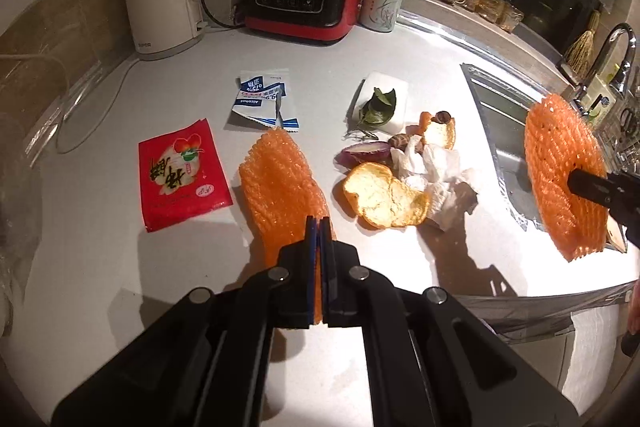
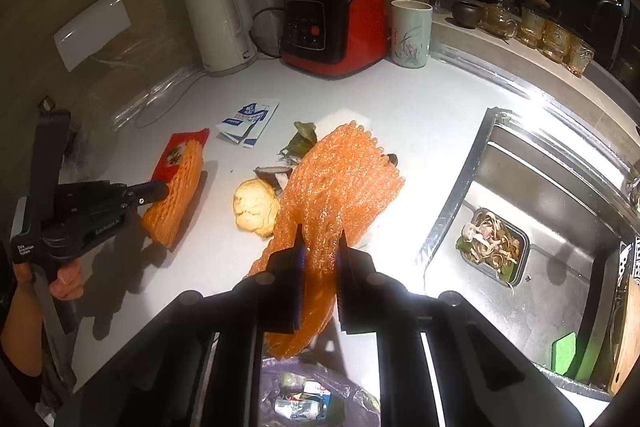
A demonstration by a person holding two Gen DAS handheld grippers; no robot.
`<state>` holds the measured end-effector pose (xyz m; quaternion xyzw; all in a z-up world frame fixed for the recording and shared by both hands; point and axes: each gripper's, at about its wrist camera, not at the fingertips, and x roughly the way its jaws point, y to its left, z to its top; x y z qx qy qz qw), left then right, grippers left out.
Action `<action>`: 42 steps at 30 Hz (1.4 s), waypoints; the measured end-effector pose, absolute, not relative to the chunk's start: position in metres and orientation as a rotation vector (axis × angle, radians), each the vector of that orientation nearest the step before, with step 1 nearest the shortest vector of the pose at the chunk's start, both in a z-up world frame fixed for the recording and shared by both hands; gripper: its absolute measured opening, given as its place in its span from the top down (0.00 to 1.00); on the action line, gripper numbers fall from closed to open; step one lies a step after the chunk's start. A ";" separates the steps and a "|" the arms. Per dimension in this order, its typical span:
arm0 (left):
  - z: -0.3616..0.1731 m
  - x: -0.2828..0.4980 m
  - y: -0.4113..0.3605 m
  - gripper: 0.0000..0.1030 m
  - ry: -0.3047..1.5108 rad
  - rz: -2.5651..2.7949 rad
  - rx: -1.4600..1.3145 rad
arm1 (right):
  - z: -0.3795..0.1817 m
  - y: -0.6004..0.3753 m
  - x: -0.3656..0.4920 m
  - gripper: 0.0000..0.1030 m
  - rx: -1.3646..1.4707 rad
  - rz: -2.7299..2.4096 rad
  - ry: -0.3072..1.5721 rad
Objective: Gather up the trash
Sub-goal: 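Carry both orange foam nets over the wastebasket and release them inside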
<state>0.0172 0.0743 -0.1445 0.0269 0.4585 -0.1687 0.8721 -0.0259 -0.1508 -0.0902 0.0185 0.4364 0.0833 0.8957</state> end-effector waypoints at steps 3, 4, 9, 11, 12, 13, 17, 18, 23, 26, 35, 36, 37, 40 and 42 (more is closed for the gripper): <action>-0.136 -0.006 0.069 0.98 0.946 -0.368 0.034 | -0.092 -0.149 -0.049 0.87 0.031 0.216 0.906; -0.133 -0.016 0.066 0.98 0.942 -0.373 0.025 | -0.093 -0.149 -0.056 0.87 0.027 0.230 0.909; -0.127 -0.070 0.043 0.98 0.946 -0.390 -0.015 | -0.099 -0.156 -0.099 0.87 0.022 0.277 0.930; -0.127 -0.095 0.029 0.98 0.951 -0.405 -0.006 | -0.103 -0.161 -0.116 0.87 0.018 0.286 0.939; -0.128 -0.109 0.020 0.98 0.954 -0.412 0.001 | -0.105 -0.164 -0.125 0.87 0.018 0.288 0.945; -0.129 -0.120 0.014 0.98 0.962 -0.421 0.004 | -0.108 -0.166 -0.134 0.87 0.019 0.289 0.951; -0.147 -0.162 -0.015 0.98 1.010 -0.457 0.034 | -0.119 -0.179 -0.163 0.87 0.033 0.279 0.977; -0.154 -0.170 -0.021 0.98 1.025 -0.455 0.049 | -0.121 -0.182 -0.170 0.87 0.039 0.275 0.982; -0.205 -0.199 -0.044 0.98 1.130 -0.468 0.072 | -0.130 -0.193 -0.196 0.87 0.044 0.251 1.004; -0.240 -0.208 -0.052 0.98 1.191 -0.464 0.089 | -0.133 -0.199 -0.209 0.87 0.042 0.236 1.008; -0.322 -0.198 -0.064 0.98 1.323 -0.402 0.123 | -0.143 -0.206 -0.230 0.87 0.034 0.214 1.036; -0.324 -0.197 -0.064 0.98 1.327 -0.399 0.122 | -0.145 -0.205 -0.231 0.87 0.030 0.213 1.039; -0.322 -0.197 -0.064 0.96 1.325 -0.404 0.119 | -0.146 -0.205 -0.231 0.87 0.027 0.212 1.041; -0.310 -0.197 -0.065 0.91 1.303 -0.419 0.112 | -0.149 -0.204 -0.231 0.87 0.032 0.215 1.047; -0.298 -0.197 -0.063 0.75 1.283 -0.423 0.106 | -0.152 -0.204 -0.231 0.87 0.029 0.216 1.051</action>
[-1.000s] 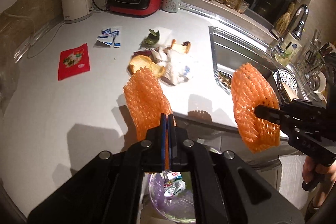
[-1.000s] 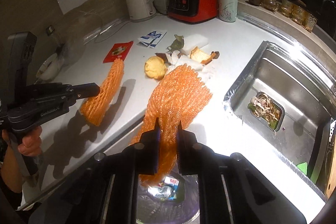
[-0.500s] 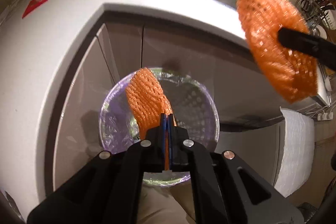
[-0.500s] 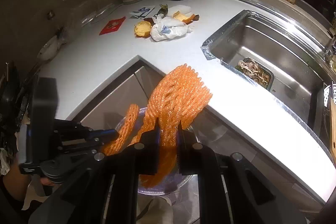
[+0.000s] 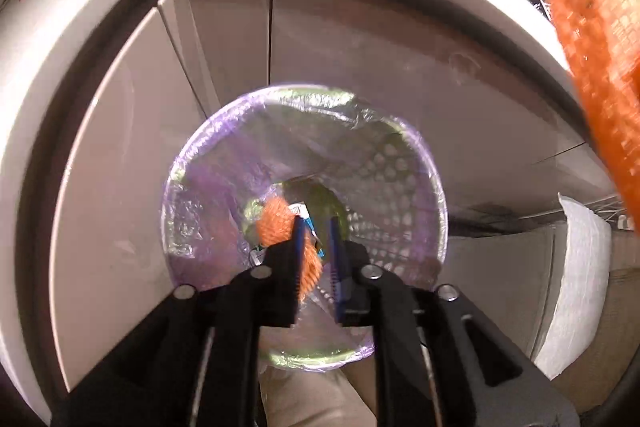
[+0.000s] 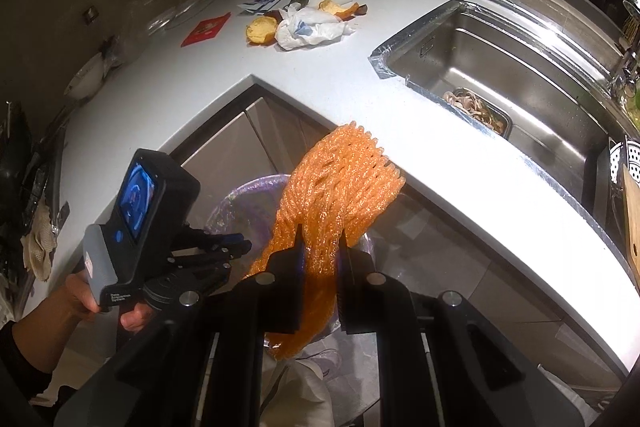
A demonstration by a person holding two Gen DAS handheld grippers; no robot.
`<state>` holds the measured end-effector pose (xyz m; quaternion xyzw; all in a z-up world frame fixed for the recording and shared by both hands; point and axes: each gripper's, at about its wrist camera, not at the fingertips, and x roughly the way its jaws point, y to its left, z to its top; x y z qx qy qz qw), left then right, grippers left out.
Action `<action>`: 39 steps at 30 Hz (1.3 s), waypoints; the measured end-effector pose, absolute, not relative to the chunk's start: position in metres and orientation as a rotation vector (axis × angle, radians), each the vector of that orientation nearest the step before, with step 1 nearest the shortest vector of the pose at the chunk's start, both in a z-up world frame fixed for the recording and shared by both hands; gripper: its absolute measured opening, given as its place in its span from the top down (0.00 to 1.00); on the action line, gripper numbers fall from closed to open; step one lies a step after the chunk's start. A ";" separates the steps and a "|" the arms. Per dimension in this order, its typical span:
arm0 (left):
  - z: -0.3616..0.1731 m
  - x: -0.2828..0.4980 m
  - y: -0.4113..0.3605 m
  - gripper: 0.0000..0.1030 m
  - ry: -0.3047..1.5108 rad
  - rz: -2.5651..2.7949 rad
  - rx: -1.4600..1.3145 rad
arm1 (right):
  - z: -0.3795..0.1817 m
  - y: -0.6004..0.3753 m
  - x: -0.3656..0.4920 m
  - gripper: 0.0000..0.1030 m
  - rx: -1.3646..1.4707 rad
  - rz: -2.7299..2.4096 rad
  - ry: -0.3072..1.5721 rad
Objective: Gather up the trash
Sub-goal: 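Carry both orange foam nets over the wastebasket and release them inside, then grasp the bread crust with the left gripper while the right grasps the tissues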
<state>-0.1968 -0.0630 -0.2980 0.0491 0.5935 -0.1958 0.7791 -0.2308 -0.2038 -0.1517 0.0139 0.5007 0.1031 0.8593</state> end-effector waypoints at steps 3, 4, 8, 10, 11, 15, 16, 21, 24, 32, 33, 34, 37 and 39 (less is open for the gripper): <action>-0.274 -0.201 -0.060 0.52 1.221 -0.422 0.125 | -0.157 -0.203 -0.230 0.87 0.024 0.224 1.057; -0.265 -0.201 -0.060 0.51 1.204 -0.425 0.129 | -0.160 -0.202 -0.229 0.87 0.026 0.228 1.064; -0.227 -0.203 -0.050 0.39 1.134 -0.399 0.108 | -0.188 -0.195 -0.224 0.86 0.019 0.260 1.095; -0.206 -0.202 -0.044 0.28 1.092 -0.393 0.093 | -0.209 -0.188 -0.221 0.86 0.016 0.282 1.129; -0.197 -0.202 -0.043 0.27 1.072 -0.385 0.096 | -0.219 -0.184 -0.220 0.86 0.018 0.295 1.147; -0.170 -0.195 -0.035 0.23 1.020 -0.355 0.115 | -0.255 -0.163 -0.214 0.86 0.013 0.338 1.194; -0.164 -0.192 -0.032 0.22 1.011 -0.347 0.112 | -0.262 -0.159 -0.212 0.86 0.007 0.344 1.202; -0.155 -0.174 -0.022 0.21 1.003 -0.305 0.096 | -0.288 -0.139 -0.203 0.83 -0.009 0.371 1.233; -0.156 -0.167 -0.016 0.21 1.006 -0.289 0.092 | -0.296 -0.131 -0.199 0.77 -0.031 0.366 1.240; -0.156 -0.148 -0.006 0.21 1.008 -0.263 0.081 | -0.298 -0.127 -0.188 0.16 -0.062 0.305 1.252; -0.156 -0.145 -0.005 0.21 1.008 -0.262 0.078 | -0.295 -0.128 -0.186 0.16 -0.059 0.301 1.254; -0.156 -0.141 -0.004 0.21 1.008 -0.262 0.073 | -0.291 -0.129 -0.183 0.16 -0.054 0.301 1.250; -0.156 -0.126 -0.002 0.20 1.005 -0.273 0.060 | -0.274 -0.137 -0.177 0.14 -0.032 0.304 1.222; -0.156 -0.111 0.000 0.19 1.001 -0.279 0.053 | -0.258 -0.140 -0.175 0.12 -0.019 0.302 1.191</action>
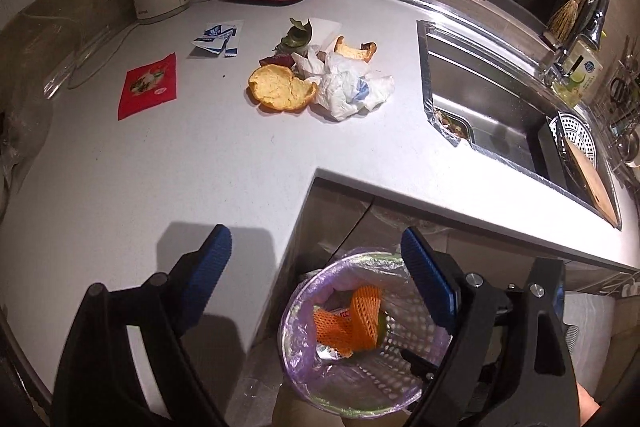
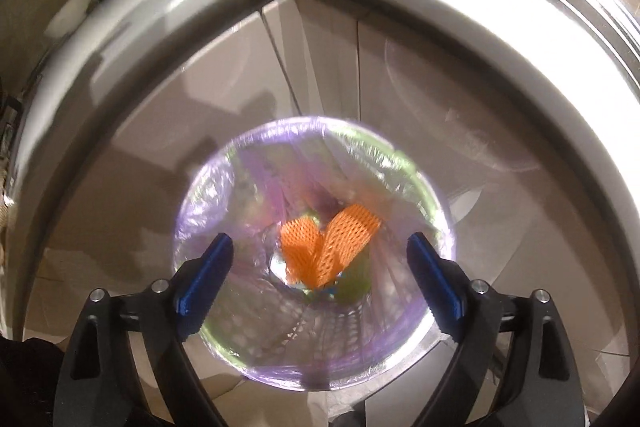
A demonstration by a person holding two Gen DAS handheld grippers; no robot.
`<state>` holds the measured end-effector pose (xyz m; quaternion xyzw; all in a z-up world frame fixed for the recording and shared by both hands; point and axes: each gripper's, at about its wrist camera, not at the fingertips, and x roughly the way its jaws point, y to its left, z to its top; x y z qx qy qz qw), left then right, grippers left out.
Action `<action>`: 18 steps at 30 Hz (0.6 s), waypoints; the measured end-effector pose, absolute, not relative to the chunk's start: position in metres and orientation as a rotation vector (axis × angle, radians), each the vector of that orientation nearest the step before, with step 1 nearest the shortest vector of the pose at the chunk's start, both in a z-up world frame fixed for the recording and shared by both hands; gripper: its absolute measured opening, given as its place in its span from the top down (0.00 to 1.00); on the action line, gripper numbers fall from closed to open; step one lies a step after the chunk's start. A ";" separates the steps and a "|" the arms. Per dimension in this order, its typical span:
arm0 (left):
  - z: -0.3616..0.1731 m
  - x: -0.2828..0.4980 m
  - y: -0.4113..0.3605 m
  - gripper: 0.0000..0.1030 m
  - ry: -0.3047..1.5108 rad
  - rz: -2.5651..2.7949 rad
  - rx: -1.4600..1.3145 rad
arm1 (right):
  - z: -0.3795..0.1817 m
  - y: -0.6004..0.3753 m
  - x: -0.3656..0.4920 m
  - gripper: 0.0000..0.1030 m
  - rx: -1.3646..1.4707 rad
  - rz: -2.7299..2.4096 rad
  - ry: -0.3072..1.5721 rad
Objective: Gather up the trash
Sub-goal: 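Grasp the bread crust with the left gripper while the right grasps the tissues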
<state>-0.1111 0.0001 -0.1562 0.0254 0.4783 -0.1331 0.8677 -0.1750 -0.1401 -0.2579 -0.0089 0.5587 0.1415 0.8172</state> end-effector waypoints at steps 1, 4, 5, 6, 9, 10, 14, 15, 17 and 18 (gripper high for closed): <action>-0.157 -0.103 0.001 0.18 1.001 -0.277 0.052 | -0.249 -0.141 -0.173 0.11 -0.009 0.299 1.174; -0.161 -0.074 0.006 0.18 1.004 -0.276 0.051 | -0.228 -0.146 -0.166 0.10 0.021 0.294 1.141; -0.163 -0.064 0.009 0.18 1.011 -0.276 0.044 | -0.222 -0.147 -0.163 0.10 0.030 0.291 1.132; -0.165 -0.054 0.013 0.18 1.017 -0.277 0.035 | -0.218 -0.146 -0.160 0.10 0.037 0.289 1.127; -0.168 -0.024 0.030 0.18 1.016 -0.255 0.019 | -0.202 -0.147 -0.152 0.10 0.059 0.275 1.103; -0.168 -0.015 0.037 0.18 1.018 -0.243 0.010 | -0.198 -0.147 -0.150 0.10 0.066 0.266 1.095; -0.174 0.030 0.077 0.18 1.028 -0.157 -0.036 | -0.184 -0.148 -0.137 0.10 0.105 0.229 1.071; -0.175 0.042 0.087 0.18 1.028 -0.133 -0.047 | -0.181 -0.148 -0.133 0.10 0.113 0.216 1.067; -0.180 0.063 0.107 0.18 1.034 -0.080 -0.055 | -0.176 -0.147 -0.125 0.10 0.123 0.192 1.059; -0.182 0.072 0.117 0.18 1.041 -0.065 -0.063 | -0.175 -0.148 -0.122 0.10 0.122 0.173 1.053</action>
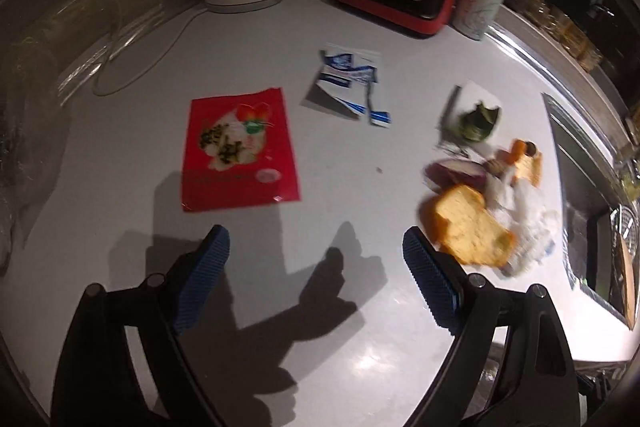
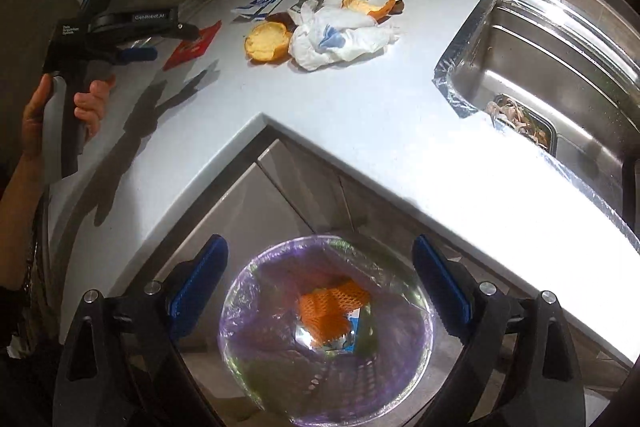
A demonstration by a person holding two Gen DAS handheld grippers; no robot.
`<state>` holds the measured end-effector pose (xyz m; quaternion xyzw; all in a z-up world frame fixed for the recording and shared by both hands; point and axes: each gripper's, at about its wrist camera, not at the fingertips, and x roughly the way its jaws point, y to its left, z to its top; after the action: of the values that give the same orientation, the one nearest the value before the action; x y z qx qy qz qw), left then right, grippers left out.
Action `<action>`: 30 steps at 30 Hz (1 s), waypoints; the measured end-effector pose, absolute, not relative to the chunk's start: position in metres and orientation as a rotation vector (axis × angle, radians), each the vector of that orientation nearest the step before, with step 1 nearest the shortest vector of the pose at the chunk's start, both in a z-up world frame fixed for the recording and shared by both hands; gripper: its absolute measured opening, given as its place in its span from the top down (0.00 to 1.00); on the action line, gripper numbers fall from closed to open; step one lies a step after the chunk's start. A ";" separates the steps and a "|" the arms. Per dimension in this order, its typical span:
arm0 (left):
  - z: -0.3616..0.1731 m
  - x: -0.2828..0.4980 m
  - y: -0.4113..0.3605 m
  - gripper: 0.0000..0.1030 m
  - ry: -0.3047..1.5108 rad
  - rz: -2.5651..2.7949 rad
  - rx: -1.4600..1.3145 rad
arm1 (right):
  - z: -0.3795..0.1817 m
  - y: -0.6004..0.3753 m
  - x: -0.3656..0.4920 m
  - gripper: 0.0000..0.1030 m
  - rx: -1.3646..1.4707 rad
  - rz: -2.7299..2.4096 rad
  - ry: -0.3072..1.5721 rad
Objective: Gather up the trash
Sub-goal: 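Grasp the bread crust with the left gripper while the right grasps the tissues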
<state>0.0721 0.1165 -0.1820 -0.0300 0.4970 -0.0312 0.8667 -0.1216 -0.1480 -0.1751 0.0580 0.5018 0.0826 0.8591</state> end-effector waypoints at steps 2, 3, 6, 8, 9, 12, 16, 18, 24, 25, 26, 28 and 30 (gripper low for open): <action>-0.183 0.085 0.128 0.18 1.052 -0.083 -0.079 | -0.174 -0.150 -0.111 0.10 0.119 0.141 1.049; -0.182 0.088 0.129 0.18 1.049 -0.106 -0.078 | -0.173 -0.151 -0.106 0.10 0.121 0.130 1.045; -0.176 0.086 0.113 0.18 1.036 -0.214 -0.054 | -0.173 -0.155 -0.088 0.10 0.135 0.111 1.037; -0.176 0.083 0.091 0.18 1.043 -0.292 -0.046 | -0.172 -0.159 -0.074 0.10 0.138 0.098 1.033; -0.179 0.081 0.078 0.18 1.045 -0.330 -0.033 | -0.170 -0.161 -0.067 0.10 0.137 0.090 1.029; -0.189 0.078 0.045 0.18 1.040 -0.381 0.037 | -0.165 -0.166 -0.052 0.10 0.137 0.081 1.015; -0.205 0.088 0.025 0.18 1.067 -0.388 0.066 | -0.160 -0.173 -0.040 0.10 0.139 0.087 1.012; -0.210 0.095 0.025 0.18 1.080 -0.390 0.048 | -0.159 -0.176 -0.039 0.10 0.127 0.087 1.014; -0.216 0.103 0.010 0.56 1.076 -0.442 0.093 | -0.167 -0.189 -0.036 0.10 0.128 0.084 1.036; -0.217 0.103 0.006 0.65 1.077 -0.455 0.108 | -0.168 -0.191 -0.035 0.10 0.130 0.084 1.038; -0.216 0.102 0.005 0.69 1.078 -0.467 0.114 | -0.168 -0.192 -0.034 0.10 0.131 0.085 1.038; -0.214 0.099 0.003 0.84 1.060 -0.449 0.133 | -0.168 -0.194 -0.031 0.10 0.130 0.091 1.034; -0.209 0.096 0.003 0.88 1.046 -0.441 0.132 | -0.168 -0.194 -0.025 0.10 0.125 0.101 1.030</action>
<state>0.0962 0.0035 -0.2094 0.0625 0.4951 -0.2088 0.8411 -0.0253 -0.1942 -0.1681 0.0599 0.4921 0.0483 0.8671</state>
